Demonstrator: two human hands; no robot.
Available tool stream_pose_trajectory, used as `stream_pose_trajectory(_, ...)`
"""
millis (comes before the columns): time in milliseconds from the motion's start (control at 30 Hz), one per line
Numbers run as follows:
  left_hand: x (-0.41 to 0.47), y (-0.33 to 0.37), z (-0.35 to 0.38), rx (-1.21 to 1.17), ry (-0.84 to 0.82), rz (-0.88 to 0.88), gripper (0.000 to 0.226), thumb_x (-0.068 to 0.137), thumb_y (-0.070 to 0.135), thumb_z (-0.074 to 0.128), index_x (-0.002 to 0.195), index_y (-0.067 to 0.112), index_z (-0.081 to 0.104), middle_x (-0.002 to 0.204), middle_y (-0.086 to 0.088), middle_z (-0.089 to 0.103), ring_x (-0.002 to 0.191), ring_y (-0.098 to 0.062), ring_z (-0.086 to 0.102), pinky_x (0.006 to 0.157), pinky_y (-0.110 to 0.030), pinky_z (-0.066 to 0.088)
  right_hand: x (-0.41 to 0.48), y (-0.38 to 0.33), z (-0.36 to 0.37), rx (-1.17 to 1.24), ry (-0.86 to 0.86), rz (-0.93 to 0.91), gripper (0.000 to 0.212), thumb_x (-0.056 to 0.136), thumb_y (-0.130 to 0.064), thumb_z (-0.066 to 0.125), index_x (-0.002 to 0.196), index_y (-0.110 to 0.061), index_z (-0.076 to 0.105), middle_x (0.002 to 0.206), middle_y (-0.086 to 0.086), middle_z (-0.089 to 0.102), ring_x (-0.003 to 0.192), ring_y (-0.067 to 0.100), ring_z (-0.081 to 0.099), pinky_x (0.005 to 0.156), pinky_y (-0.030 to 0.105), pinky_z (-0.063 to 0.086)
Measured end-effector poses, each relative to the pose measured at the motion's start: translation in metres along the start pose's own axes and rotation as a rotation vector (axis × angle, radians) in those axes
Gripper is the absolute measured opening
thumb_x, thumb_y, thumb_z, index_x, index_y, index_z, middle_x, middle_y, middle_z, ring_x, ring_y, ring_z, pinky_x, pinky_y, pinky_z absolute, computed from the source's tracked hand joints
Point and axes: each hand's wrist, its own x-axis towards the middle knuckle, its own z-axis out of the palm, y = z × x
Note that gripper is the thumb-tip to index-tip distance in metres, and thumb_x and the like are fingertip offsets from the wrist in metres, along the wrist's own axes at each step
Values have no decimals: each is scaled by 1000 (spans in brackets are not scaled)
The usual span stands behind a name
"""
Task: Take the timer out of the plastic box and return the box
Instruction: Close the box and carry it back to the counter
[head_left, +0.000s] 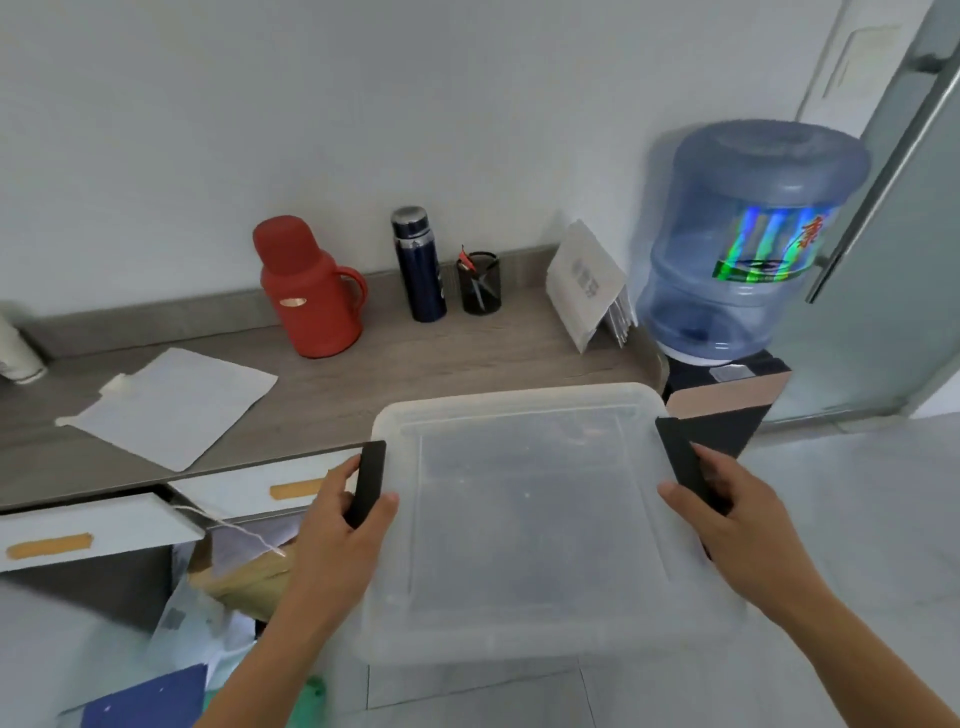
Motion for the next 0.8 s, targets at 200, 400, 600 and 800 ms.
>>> stream_pose_trajectory(200,79,22,-1,-47,95,-1,42,88,18,61,126,32,48,95,3,66,85,-14,63,65,-27,48,106,-47,15,-37,-86,-121,54,85,-34,65,136,-27,47,109,-3,64,87,7,61,73,29,50)
stream_pose_trajectory(400,175,29,4,-131,61,16,38,89,15,60,121,32,49,99,5,66,90,-17,66,70,-31,51,189,-81,45,-144,-87,-174,61,85,-42,62,140,-30,40,115,-10,56,101,16,55,95,42,49)
stream_pose_trajectory(600,265,26,13,-109,-1,43,48,88,13,61,132,23,47,106,12,63,102,-16,62,86,-40,53,252,-107,85,-350,-114,-89,70,87,-48,56,147,-30,25,146,3,42,123,27,49,100,45,42)
stream_pose_trajectory(800,316,19,25,-76,-46,32,53,88,14,61,138,18,43,103,19,60,96,-2,59,81,-32,50,290,-119,106,-439,-136,-50,66,90,-44,53,146,-27,25,141,4,45,118,23,50,101,44,42)
